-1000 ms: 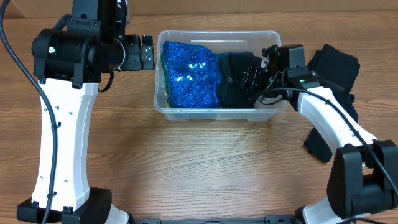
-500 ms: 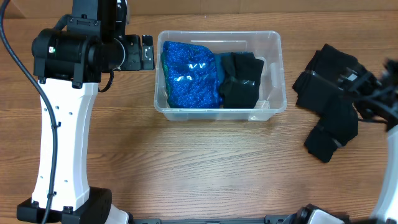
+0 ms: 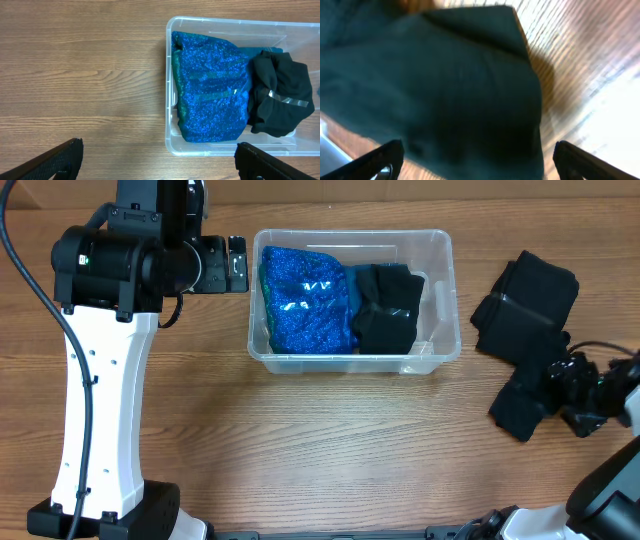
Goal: Pack container
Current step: 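Return the right gripper to the black pile and grasp another piece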
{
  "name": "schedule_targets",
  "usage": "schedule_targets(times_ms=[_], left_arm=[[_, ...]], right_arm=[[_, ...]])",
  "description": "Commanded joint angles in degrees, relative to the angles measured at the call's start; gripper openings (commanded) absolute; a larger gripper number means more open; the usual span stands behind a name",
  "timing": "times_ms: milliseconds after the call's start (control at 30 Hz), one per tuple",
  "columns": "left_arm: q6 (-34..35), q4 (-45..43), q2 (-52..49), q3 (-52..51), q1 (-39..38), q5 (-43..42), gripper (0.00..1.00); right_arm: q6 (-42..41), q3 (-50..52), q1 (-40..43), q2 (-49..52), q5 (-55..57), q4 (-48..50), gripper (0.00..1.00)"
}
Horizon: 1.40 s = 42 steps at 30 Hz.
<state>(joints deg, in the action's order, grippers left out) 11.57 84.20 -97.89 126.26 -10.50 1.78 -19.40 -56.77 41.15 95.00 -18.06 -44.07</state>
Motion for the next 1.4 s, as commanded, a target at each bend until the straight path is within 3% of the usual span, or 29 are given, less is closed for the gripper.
schedule_targets(times_ms=[0, 100, 133, 200, 300, 567, 800, 833, 867, 933, 1067, 1367], left_arm=[[-0.9, -0.2, 0.7, 0.2, -0.4, 0.3, 1.0], [-0.9, -0.2, 0.7, 0.2, -0.4, 0.3, 1.0], [-0.9, -0.2, 0.7, 0.2, -0.4, 0.3, 1.0], [-0.9, -0.2, 0.7, 0.2, -0.4, 0.3, 1.0], [-0.9, -0.2, 0.7, 0.2, -0.4, 0.3, 1.0], [-0.9, -0.2, 0.7, 0.2, -0.4, 0.3, 1.0], [-0.9, -0.2, 0.7, 0.2, -0.4, 0.3, 1.0], [-0.9, -0.2, 0.7, 0.2, -0.4, 0.3, 1.0], [-0.9, -0.2, 0.7, 0.2, -0.4, 0.3, 1.0], [-0.9, -0.2, 0.7, 0.2, -0.4, 0.3, 1.0], [-0.9, -0.2, 0.7, 0.2, -0.4, 0.3, 1.0], [-0.9, -0.2, 0.7, 0.2, -0.4, 0.3, 1.0]], right_arm=[[0.3, 5.4, -0.8, 0.1, -2.3, 5.9, 1.0], [1.5, 8.4, -2.1, 0.2, -3.7, 9.8, 0.94], [1.5, 8.7, -2.5, 0.2, -3.7, 10.2, 0.87], [1.7, 8.5, -2.8, 0.0, -5.1, 10.4, 0.62], [1.6, 6.8, -2.8, -1.5, -10.6, 8.3, 0.42], [3.1, -6.1, -8.7, -19.5, -24.0, -6.0, 0.32], [1.2, -10.2, -27.9, -30.7, -21.5, 2.5, 0.32], [1.1, -10.2, -29.5, -30.9, -18.4, 2.3, 0.34], [-1.0, -10.2, -30.3, -30.7, -11.1, -0.5, 0.45], [-6.1, -10.0, -29.1, -29.4, 1.5, -7.7, 0.63], [-7.7, -7.2, -24.4, -23.9, 7.7, -13.2, 0.92], [-7.7, 2.7, -16.3, -9.0, 5.6, -10.0, 1.0]])
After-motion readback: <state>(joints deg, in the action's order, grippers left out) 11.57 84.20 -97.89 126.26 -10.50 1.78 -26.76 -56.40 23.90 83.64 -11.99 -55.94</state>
